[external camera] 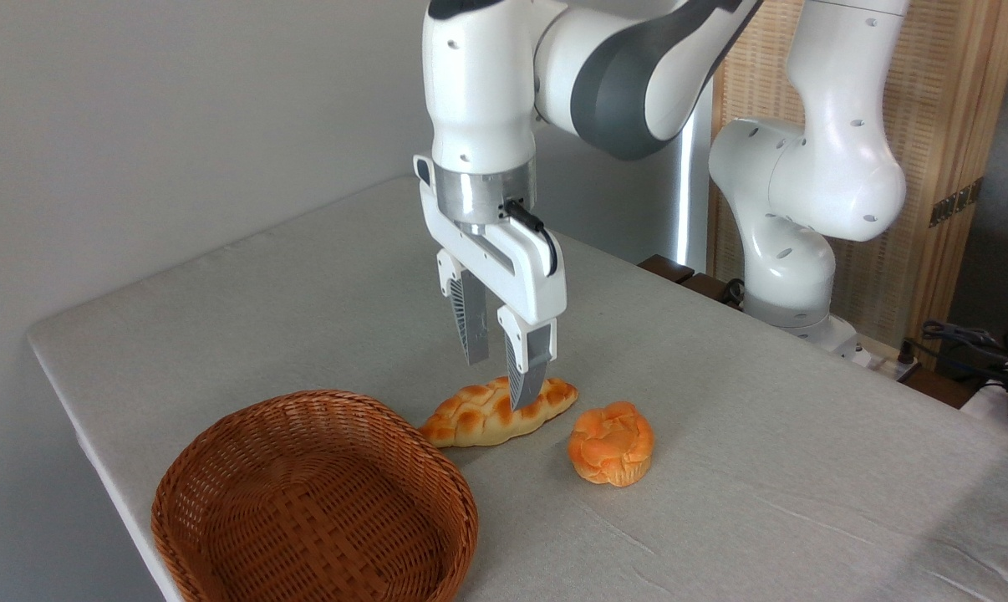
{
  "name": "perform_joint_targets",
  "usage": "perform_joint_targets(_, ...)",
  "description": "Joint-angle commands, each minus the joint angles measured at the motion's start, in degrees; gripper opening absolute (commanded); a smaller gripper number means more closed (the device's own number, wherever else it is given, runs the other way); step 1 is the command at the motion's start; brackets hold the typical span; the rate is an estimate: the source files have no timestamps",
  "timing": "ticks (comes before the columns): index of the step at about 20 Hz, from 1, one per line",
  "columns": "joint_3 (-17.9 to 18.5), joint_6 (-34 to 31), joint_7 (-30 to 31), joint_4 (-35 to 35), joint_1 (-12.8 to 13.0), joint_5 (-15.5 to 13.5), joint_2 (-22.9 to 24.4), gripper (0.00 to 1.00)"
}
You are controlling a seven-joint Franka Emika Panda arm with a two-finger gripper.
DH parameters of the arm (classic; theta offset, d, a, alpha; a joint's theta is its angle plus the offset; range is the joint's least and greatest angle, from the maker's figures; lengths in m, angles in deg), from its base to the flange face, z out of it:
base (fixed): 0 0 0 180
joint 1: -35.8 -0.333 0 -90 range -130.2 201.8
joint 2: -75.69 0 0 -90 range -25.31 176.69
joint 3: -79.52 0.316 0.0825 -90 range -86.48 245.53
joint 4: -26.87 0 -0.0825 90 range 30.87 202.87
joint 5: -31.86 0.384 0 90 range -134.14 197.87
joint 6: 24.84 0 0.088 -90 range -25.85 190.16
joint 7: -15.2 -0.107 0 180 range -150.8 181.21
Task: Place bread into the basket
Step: 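Move the open gripper down over the braided golden bread roll, then close the gripper on the middle of the braided roll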
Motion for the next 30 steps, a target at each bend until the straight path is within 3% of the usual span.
perform_joint_targets(1, 0.55, 4.77, -0.9, 3.54, 1.4, -0.8, 0.59, 1.0)
perform_joint_targets(12, 0.47, 5.75, -1.07, 4.25, 4.03, -0.54, -2.57, 0.98)
perform_joint_targets(15, 0.47, 6.54, -1.25, 4.51, 4.12, 5.86, -2.57, 0.79)
perform_joint_targets(21, 0.47, 6.54, -1.25, 4.51, 4.12, 6.49, -2.66, 0.2)
perform_joint_targets(30, 0.47, 5.84, -1.16, 4.51, 4.12, 6.49, -3.28, 0.17)
